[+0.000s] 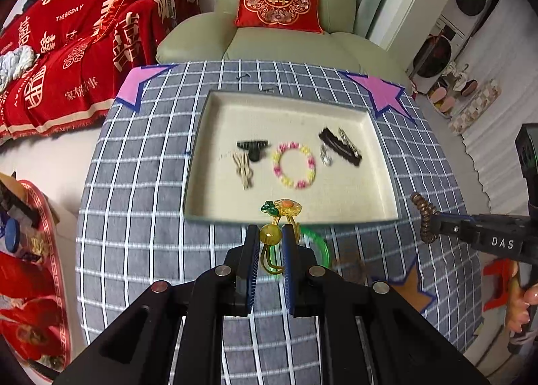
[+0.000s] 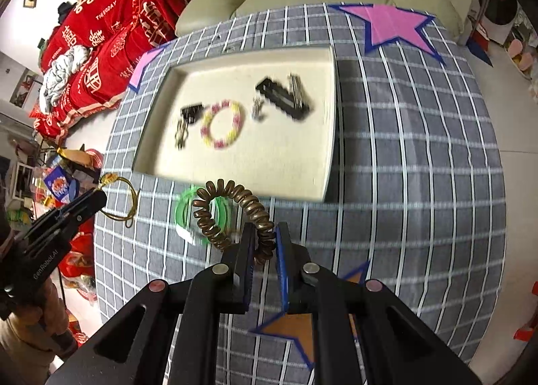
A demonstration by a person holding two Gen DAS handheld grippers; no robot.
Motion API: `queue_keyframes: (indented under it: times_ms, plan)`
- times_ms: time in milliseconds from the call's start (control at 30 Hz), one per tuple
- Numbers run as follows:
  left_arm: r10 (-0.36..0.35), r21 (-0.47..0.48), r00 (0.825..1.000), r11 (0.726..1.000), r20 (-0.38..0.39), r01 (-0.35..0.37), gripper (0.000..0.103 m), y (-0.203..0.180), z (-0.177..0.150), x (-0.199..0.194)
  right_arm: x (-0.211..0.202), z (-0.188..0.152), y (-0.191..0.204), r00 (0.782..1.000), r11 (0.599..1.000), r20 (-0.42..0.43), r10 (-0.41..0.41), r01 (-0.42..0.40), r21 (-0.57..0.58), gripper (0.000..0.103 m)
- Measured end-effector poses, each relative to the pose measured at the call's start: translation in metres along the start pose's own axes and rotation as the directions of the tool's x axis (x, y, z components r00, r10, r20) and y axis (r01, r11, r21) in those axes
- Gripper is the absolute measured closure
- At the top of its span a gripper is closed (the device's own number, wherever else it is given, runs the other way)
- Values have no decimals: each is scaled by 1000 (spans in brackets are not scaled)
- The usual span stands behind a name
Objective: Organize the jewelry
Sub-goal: 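Lift both held items and carry them over the white tray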
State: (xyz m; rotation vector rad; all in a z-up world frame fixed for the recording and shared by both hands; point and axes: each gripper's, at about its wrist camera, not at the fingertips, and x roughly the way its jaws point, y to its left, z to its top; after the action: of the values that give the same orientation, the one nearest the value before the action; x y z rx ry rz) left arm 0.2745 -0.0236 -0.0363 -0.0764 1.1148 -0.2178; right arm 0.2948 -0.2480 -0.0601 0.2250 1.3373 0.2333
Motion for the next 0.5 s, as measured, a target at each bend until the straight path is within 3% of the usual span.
queue_keyframes:
  times_ms: [500]
  plan:
    - [43,-62,998,997,-35,-45,82,12,46,58,42,80,-16,1000,1000,-17,-3,3,3,90]
